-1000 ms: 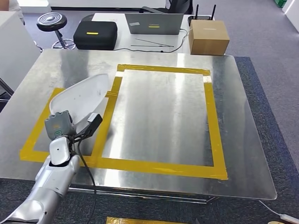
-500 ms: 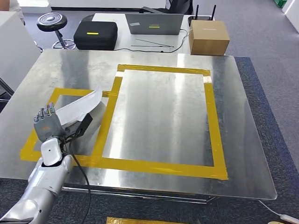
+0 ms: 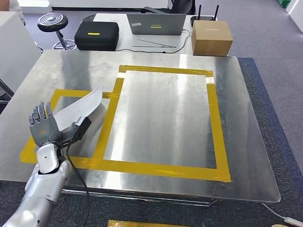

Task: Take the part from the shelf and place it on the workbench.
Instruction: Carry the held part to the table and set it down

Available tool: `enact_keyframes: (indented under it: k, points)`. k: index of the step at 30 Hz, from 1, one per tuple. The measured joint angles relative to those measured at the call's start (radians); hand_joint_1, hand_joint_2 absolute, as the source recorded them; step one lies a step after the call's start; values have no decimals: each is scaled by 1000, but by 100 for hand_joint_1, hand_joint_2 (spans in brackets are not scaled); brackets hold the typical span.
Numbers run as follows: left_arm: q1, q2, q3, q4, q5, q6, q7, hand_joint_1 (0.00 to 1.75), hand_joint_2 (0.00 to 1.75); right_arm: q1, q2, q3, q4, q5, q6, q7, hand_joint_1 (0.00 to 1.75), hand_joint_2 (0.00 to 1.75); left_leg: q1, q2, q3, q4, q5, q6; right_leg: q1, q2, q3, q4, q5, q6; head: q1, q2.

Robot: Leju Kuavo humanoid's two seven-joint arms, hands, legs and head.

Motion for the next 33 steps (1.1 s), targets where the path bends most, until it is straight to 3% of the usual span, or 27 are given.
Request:
enact_keyframes:
  k: [8,12,16,20,24,29,33]
  points:
    - [226,42,76,-344,148,5,-122,0,0,10,1,-44,0,-16,-7,-4,0,175,0,0,0,0,-1,-1,0,0,-1,0,-1,-1,0,0]
    - [352,60,132,-533,340,2,-222,0,0,15,2,-64,0,-16,-10,-9,0,175,0,0,-1,-1,-1,-1,0,0,-1,0,-2,-1,0,0]
    - [454,61,219,-646,585,-14,-382,0,0,16,3,-81,0,-8,-10,-19,0,175,0,0,-1,-1,-2,-1,0,0,0,0,-2,-1,0,0]
    - [516,30,340,-655,716,-68,-568,0,0,17,3,-97,0,7,-10,-32,0,0,0,0,-1,-1,-2,-1,0,0,0,0,-2,-1,0,0]
    - [545,-15,453,-622,769,-131,-700,0,0,17,5,-111,0,17,-10,-46,0,0,-1,0,-1,0,-3,1,-1,0,1,-1,-1,1,0,0]
    - [555,-68,553,-565,826,-204,-781,0,0,19,9,-122,0,25,-7,-61,0,0,-6,0,-1,1,-5,8,-6,0,2,-3,1,5,0,0]
    - [551,-102,623,-509,861,-249,-819,0,0,20,12,-132,0,30,-5,-64,0,0,-10,0,0,-4,-2,20,-11,0,4,-9,4,16,-1,0]
